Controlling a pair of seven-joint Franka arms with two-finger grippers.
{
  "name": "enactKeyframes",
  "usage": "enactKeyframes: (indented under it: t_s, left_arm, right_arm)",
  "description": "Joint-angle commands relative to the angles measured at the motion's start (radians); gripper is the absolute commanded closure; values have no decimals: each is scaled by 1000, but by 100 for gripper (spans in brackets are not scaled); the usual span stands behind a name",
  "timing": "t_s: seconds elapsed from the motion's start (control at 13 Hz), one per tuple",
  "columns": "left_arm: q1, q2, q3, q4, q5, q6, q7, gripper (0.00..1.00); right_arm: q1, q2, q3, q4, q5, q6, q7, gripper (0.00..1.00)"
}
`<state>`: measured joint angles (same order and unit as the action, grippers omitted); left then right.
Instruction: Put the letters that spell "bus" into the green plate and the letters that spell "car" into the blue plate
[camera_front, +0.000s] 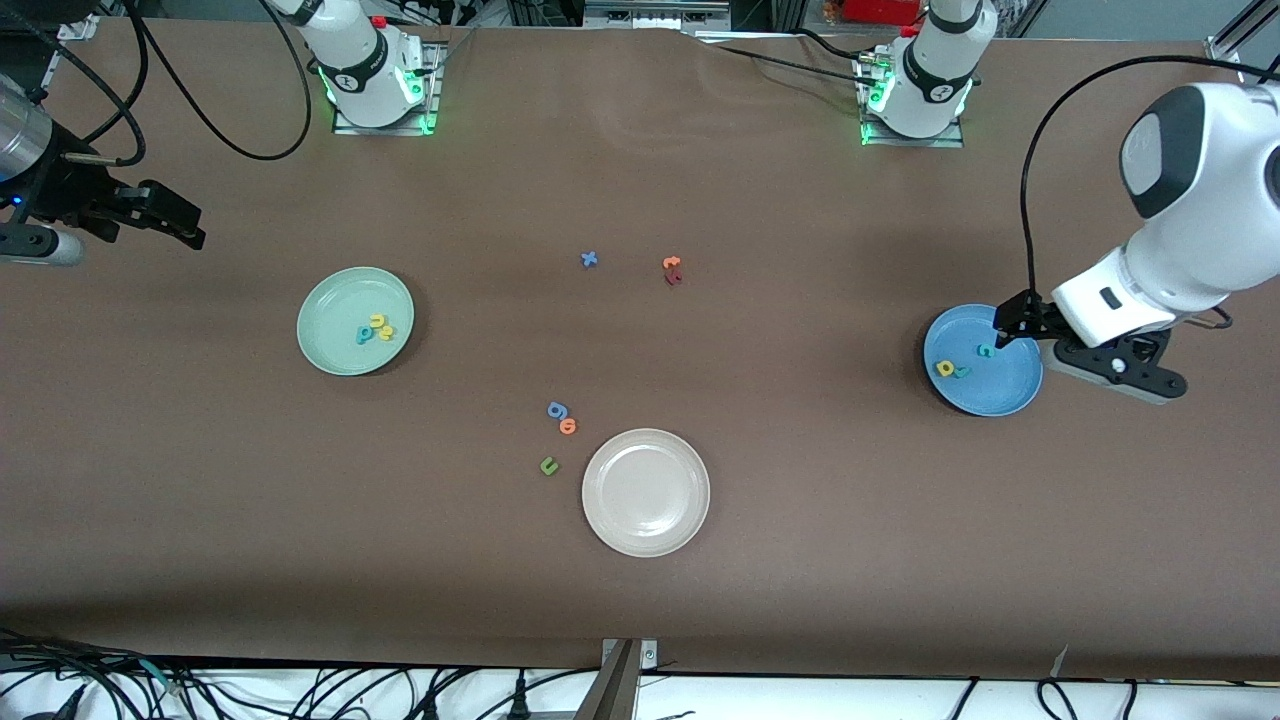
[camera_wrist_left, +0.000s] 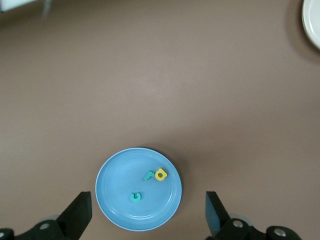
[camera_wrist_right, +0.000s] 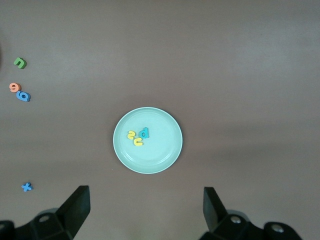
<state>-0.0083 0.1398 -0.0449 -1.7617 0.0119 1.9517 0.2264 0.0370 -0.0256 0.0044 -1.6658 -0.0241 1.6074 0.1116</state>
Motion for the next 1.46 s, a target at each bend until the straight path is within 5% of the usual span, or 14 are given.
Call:
enactKeyframes:
  t_s: [0.0,1.23,1.39]
  left_arm:
    - [4,-29,3,45,-20,-23,-117,0]
    - [-7,-250,20,61,-69,-122,-175,0]
    - [-12,-278,17,45,-55,-233,-241,0]
  right_arm:
    - [-8,-10,8,-8,4,-3,3,0]
    - [-9,-3,3,-6,3,25,3,0]
    - [-14,-2,2,-6,4,25,0,0]
